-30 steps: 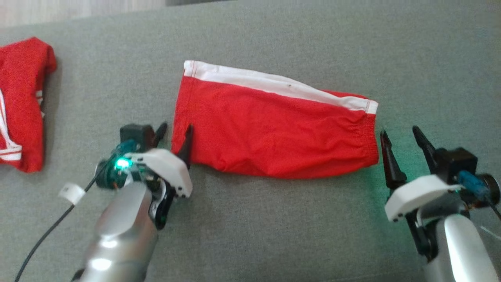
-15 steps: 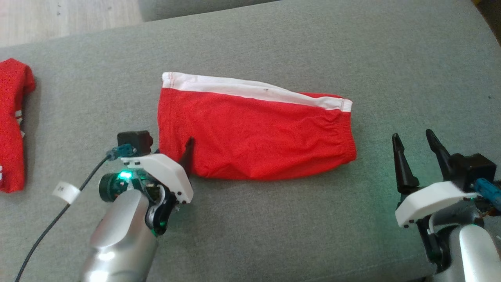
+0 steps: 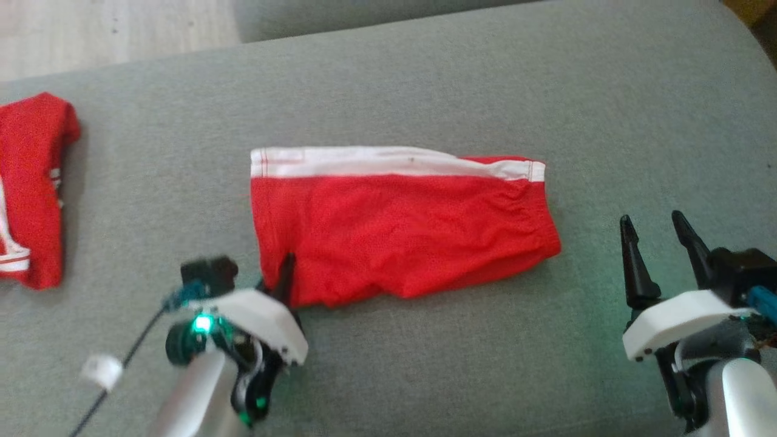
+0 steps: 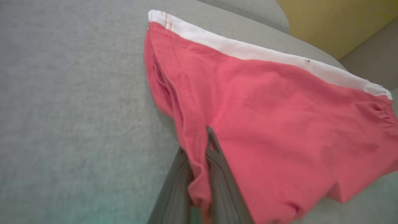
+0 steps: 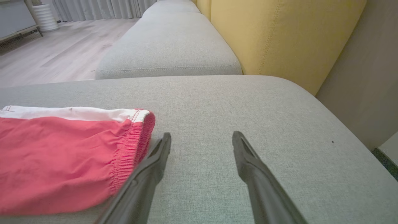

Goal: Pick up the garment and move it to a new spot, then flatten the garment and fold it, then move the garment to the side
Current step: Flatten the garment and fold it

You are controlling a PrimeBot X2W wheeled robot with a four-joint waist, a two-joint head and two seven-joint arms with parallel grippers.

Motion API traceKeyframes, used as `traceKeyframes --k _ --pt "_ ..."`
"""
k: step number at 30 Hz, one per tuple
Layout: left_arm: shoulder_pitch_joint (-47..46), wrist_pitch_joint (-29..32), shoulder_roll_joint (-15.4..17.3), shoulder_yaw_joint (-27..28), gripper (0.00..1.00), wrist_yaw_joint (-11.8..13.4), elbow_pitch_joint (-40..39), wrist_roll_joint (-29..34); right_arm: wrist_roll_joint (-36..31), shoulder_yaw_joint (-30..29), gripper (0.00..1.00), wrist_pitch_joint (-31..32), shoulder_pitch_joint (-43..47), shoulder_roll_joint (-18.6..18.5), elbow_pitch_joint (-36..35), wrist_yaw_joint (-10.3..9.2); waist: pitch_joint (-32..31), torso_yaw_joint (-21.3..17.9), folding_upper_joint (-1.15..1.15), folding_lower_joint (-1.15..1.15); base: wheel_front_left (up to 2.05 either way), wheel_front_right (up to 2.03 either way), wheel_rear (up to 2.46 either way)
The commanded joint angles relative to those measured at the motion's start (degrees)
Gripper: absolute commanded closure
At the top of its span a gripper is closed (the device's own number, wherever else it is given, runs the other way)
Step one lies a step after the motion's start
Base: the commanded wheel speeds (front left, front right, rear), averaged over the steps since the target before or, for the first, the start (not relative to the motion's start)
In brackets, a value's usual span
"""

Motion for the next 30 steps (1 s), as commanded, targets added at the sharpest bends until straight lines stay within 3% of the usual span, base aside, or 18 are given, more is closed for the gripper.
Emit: traceKeyframes --k 1,10,12,13,21,30 --pt "1.1 -1.1 1.0 2.5 1.0 0.8 -3.1 -0.4 0.1 0.8 0.0 0.1 -0.1 -0.2 -1.9 -0.04 -1.1 1.1 0.0 0.0 0.0 0.0 0.0" --pt "9.6 -4.3 0.2 2.5 0.99 3.3 -11.2 -1.1 0.0 0.8 0.0 0.7 1.0 -0.2 -1.7 -0.04 -3.0 2.9 0.0 0.0 0.0 0.0 0.0" --pt "10.1 -5.3 0.1 2.2 0.45 3.9 -12.4 -0.5 0.0 1.0 0.0 1.0 0.9 -0.2 -1.5 -0.04 -3.1 3.1 0.0 0.0 0.0 0.0 0.0" --pt "10.2 -5.9 0.1 2.0 0.0 4.1 -12.9 0.0 -0.1 1.2 0.0 1.2 0.8 -0.2 -1.3 -0.04 -3.1 3.1 0.0 0.0 0.0 0.0 0.0" --pt "9.8 -14.0 2.1 3.0 0.0 4.3 -18.3 3.4 -2.5 3.7 0.0 3.6 -3.1 -0.2 0.3 -0.04 -3.8 4.6 0.0 0.0 0.0 0.0 0.0" --pt "16.1 -17.6 4.4 5.1 0.0 8.3 -26.1 5.4 -3.0 8.0 0.0 10.4 -7.5 -0.7 7.2 -0.04 -6.0 8.6 0.0 0.0 0.0 0.0 0.0"
